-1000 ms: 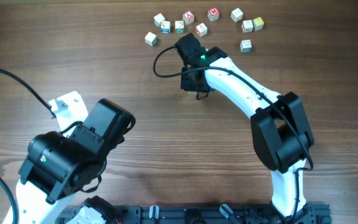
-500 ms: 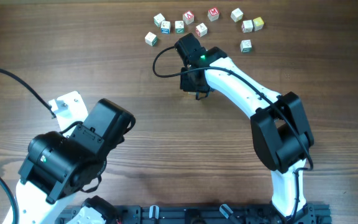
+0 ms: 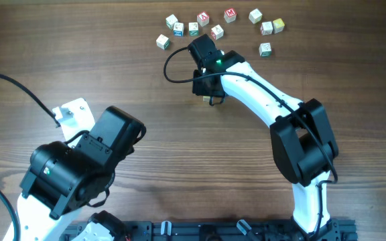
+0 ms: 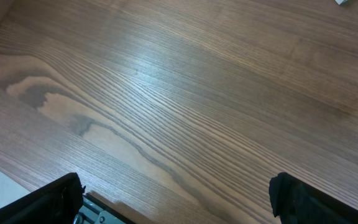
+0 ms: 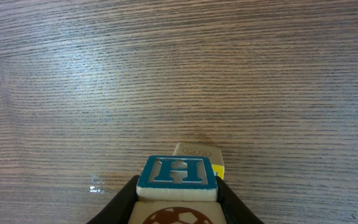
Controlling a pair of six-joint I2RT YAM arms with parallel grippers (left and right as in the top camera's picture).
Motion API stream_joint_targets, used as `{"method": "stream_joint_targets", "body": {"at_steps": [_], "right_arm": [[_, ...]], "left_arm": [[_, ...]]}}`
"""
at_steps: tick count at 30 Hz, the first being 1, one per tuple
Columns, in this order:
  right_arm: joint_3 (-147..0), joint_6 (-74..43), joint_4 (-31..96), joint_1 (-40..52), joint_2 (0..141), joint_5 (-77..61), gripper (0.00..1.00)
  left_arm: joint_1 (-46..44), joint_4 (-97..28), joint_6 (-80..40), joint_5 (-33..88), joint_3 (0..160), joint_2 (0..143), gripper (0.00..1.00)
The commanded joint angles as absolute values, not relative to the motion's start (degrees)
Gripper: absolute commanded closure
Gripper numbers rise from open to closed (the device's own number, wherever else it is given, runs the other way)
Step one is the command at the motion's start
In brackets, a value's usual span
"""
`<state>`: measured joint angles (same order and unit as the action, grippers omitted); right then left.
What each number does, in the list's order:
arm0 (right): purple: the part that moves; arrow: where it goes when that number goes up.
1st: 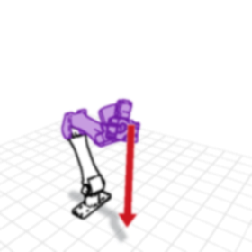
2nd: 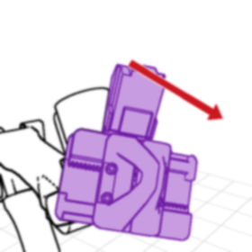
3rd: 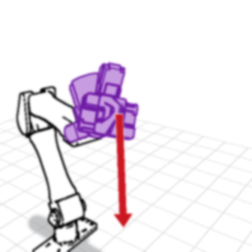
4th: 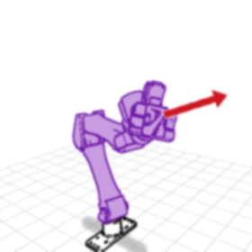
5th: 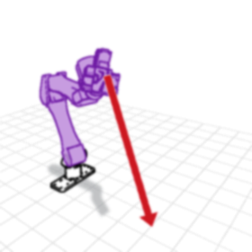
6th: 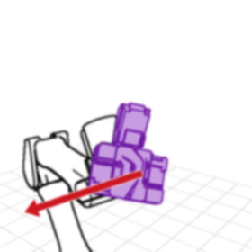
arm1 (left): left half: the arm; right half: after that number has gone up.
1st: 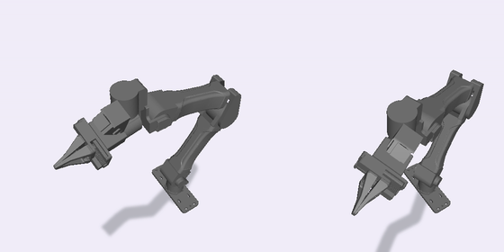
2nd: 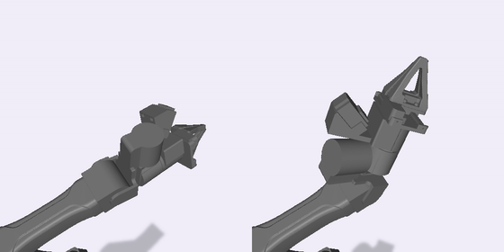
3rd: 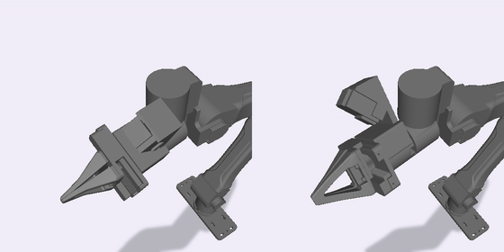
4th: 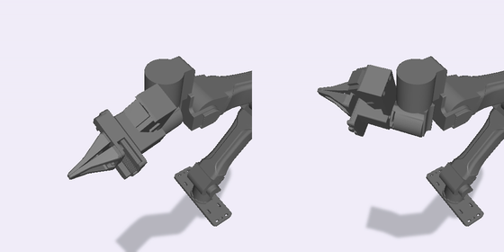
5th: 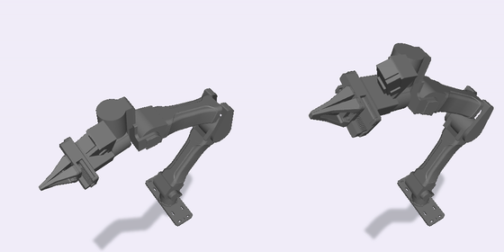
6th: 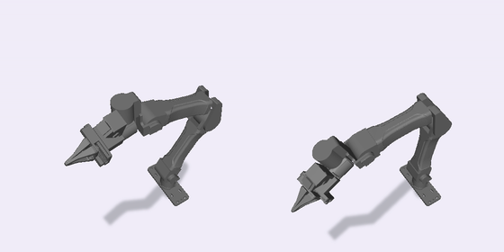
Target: Form a tower
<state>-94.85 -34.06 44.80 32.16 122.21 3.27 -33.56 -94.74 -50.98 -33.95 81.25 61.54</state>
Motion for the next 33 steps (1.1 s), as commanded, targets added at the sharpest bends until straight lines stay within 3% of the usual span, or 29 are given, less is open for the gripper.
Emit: {"method": "stream_joint_targets", "body": {"at_steps": [1, 33], "right_arm": [[-94.17, -34.74, 45.34, 32.29, 123.28, 4.05, 0.83], [-94.15, -36.18, 47.44, 32.29, 123.33, 4.95, 0.73]], "left_arm": [[-33.21, -94.74, -51.9, -33.89, 81.19, 61.19, 0.0], [-33.21, -94.74, -51.9, -33.89, 81.19, 61.19, 0.0]]}}
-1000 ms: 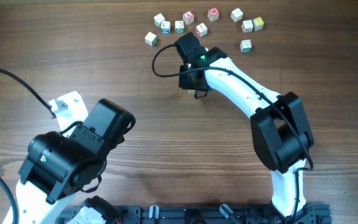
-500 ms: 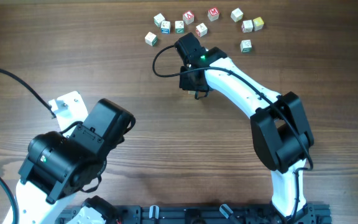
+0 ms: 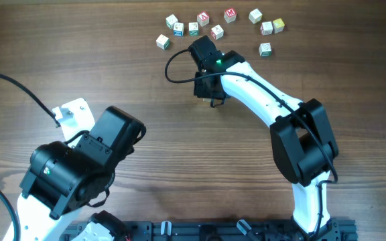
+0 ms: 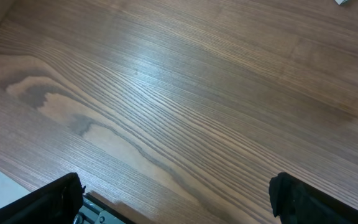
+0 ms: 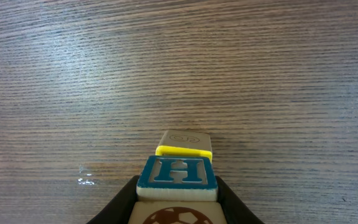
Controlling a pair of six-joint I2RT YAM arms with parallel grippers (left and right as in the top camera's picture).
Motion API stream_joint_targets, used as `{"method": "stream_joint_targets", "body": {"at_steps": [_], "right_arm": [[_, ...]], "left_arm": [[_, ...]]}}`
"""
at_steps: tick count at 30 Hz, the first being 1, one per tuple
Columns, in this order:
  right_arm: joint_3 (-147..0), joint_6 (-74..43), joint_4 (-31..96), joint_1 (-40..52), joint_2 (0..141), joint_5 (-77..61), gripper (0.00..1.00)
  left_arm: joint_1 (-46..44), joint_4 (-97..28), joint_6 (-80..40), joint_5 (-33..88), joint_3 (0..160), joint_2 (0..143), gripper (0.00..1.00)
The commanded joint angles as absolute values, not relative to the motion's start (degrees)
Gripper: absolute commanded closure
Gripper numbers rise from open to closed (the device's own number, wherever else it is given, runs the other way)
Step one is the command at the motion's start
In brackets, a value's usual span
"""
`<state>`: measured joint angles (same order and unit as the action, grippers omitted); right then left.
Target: Form a tower
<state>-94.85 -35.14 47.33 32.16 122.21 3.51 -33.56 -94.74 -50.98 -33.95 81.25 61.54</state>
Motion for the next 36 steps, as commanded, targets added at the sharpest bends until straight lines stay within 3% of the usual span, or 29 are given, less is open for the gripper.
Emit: {"method": "stream_joint_targets", "body": {"at_steps": [1, 23, 28, 36], "right_arm": [[-94.15, -36.18, 47.42, 32.29, 123.33, 4.95, 0.73], [-94.15, -36.16, 46.59, 32.29, 123.35, 5.13, 0.53], [-94.15, -36.1, 47.72, 32.29, 123.33, 3.75, 0.4], [-94.13, -37.63, 50.59, 32.29, 123.35, 2.5, 0.38]], "left_arm": [[-33.21, -94.74, -51.9, -33.89, 81.19, 61.19, 0.0], [-33.21, -94.76, -51.9, -33.89, 81.19, 61.19, 0.0], [-33.21, -94.76, -51.9, -33.89, 81.19, 61.19, 0.0], [-33.21, -94.74, -51.9, -33.89, 81.19, 61.19, 0.0]]}}
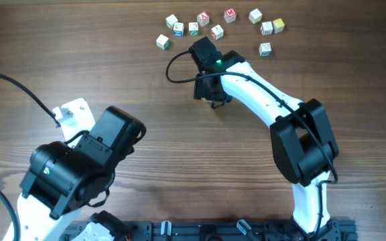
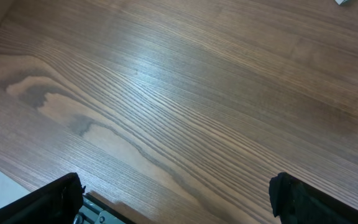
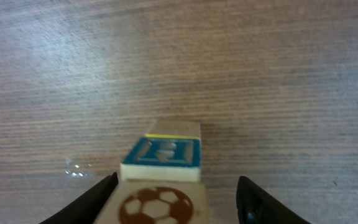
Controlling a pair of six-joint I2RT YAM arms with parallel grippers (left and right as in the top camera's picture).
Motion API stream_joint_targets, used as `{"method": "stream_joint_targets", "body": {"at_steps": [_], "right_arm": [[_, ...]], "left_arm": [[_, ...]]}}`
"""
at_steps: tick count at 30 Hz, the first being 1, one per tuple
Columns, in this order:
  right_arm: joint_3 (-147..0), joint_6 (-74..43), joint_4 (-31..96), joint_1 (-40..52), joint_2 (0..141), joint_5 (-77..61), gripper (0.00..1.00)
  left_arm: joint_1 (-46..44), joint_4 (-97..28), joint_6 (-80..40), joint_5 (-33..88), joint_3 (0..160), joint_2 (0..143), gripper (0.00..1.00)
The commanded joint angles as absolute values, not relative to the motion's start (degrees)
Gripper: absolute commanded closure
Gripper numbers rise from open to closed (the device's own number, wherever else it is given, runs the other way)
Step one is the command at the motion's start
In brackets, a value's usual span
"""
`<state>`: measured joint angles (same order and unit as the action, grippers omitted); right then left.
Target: Form a tower
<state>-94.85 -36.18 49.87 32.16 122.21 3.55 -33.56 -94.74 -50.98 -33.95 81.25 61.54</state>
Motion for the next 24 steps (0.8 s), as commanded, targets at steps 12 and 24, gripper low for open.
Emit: {"method": "stream_joint_targets", "body": {"at_steps": [12, 24], "right_arm": [[-94.13, -37.47, 49.95, 32.29, 123.35, 1.19, 0.52], [-94.13, -37.45, 49.52, 32.29, 123.35, 1.43, 0.65]], "left_arm": [[-33.21, -94.76, -51.9, -33.89, 81.19, 61.17, 0.0], [-33.21, -94.76, -51.9, -33.89, 81.19, 61.19, 0.0]]}}
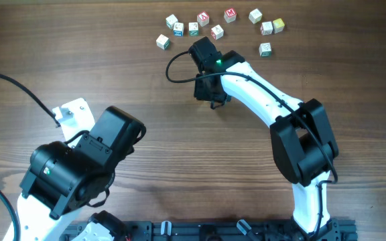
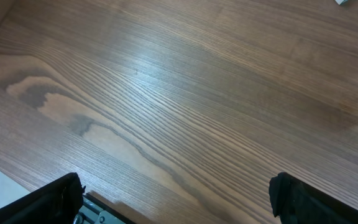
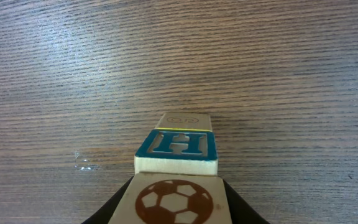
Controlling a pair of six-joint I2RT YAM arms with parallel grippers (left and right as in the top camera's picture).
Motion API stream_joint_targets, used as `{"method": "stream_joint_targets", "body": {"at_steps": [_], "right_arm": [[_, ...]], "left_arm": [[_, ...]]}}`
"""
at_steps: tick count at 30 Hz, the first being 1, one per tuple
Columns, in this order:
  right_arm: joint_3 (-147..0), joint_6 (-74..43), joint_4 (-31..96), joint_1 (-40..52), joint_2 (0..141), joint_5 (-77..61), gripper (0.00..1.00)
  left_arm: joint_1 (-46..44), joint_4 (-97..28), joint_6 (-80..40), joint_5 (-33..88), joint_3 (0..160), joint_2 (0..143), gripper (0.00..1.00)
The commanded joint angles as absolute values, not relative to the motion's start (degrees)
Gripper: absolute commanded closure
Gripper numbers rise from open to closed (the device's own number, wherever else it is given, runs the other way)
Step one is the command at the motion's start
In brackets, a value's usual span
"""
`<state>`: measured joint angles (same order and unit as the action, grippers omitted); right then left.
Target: Form a tower
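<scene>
A wooden block with a teal H face (image 3: 176, 144) and a soccer-ball face (image 3: 174, 202) rests against a yellow-edged block (image 3: 183, 120) just beyond it, the two in line. My right gripper (image 3: 178, 208) is shut on the H block, its black fingers (image 3: 107, 208) hugging both sides. In the overhead view the right gripper (image 1: 211, 96) sits below the loose blocks and hides the stack. My left gripper (image 2: 179, 205) is open over bare wood, holding nothing.
Several loose letter blocks (image 1: 216, 31) lie scattered at the far edge of the table, above the right gripper. The left arm (image 1: 79, 167) is folded at the near left beside a white mount (image 1: 70, 110). A black cable (image 1: 19, 87) trails in from the left.
The right fingers stood spread wide, off the H block; now they press its sides again. The block shows higher in the right wrist view. The left arm has not moved.
My right gripper first held the H block with the yellow-edged block peeking out behind it to the right. Then the two blocks were in line. The fingers were then spread open with the H block left standing, and now they are shut on it again.
</scene>
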<state>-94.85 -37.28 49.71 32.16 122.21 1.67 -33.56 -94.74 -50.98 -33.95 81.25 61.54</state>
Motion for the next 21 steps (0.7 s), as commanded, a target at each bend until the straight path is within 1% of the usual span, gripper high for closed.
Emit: {"method": "stream_joint_targets", "body": {"at_steps": [1, 2, 4, 5, 6, 7, 9, 11, 13, 15, 16, 18, 19, 20, 21], "right_arm": [[-94.13, -37.45, 49.5, 32.29, 123.35, 1.43, 0.66], [-94.13, -37.43, 49.36, 32.29, 123.35, 1.43, 0.65], [-94.13, -37.34, 48.88, 32.29, 123.35, 1.43, 0.53], [-94.13, -36.69, 48.64, 32.29, 123.35, 1.41, 0.44], [-94.15, -35.68, 48.51, 32.29, 123.33, 1.43, 0.32], [-94.17, -34.65, 48.8, 32.29, 123.24, 1.21, 0.01], [-94.17, -32.47, 49.34, 32.18, 122.91, 1.13, 0.0], [-94.19, -24.75, 49.58, 31.99, 120.9, 1.17, 0.0], [-94.59, -19.73, 49.6, 31.7, 118.52, 0.84, 0.0], [-94.87, -6.85, 48.4, 30.81, 113.82, -2.96, 0.0], [-94.87, 1.56, 48.42, 30.02, 111.55, -6.52, 0.0], [-94.87, 15.92, 50.61, 28.01, 108.62, -14.2, 0.0], [-94.87, 20.36, 51.79, 27.29, 107.96, -16.49, 0.0], [-94.87, 27.94, 53.69, 25.78, 107.26, -20.8, 0.0], [-94.87, 32.82, 54.65, 24.36, 107.22, -23.29, 0.0]], "left_arm": [[-33.21, -94.74, -51.9, -33.89, 81.19, 61.19, 0.0], [-33.21, -94.74, -51.9, -33.89, 81.19, 61.19, 0.0], [-33.21, -94.74, -51.9, -33.89, 81.19, 61.19, 0.0], [-33.21, -94.74, -51.9, -33.89, 81.19, 61.19, 0.0], [-33.21, -94.74, -51.9, -33.89, 81.19, 61.19, 0.0], [-33.21, -94.76, -51.9, -33.89, 81.19, 61.19, 0.0], [-33.21, -94.76, -51.9, -33.89, 81.19, 61.19, 0.0], [-33.21, -94.76, -51.9, -33.89, 81.19, 61.19, 0.0], [-33.21, -94.74, -51.9, -33.89, 81.19, 61.19, 0.0], [-33.21, -94.74, -51.9, -33.89, 81.19, 61.19, 0.0], [-33.21, -94.76, -51.9, -33.89, 81.19, 61.19, 0.0], [-33.21, -94.74, -51.9, -33.89, 81.19, 61.19, 0.0], [-33.21, -94.74, -51.9, -33.91, 81.19, 61.19, 0.0], [-33.21, -94.76, -51.9, -33.89, 81.19, 61.19, 0.0], [-33.21, -94.76, -51.9, -33.89, 81.19, 61.19, 0.0]]}}
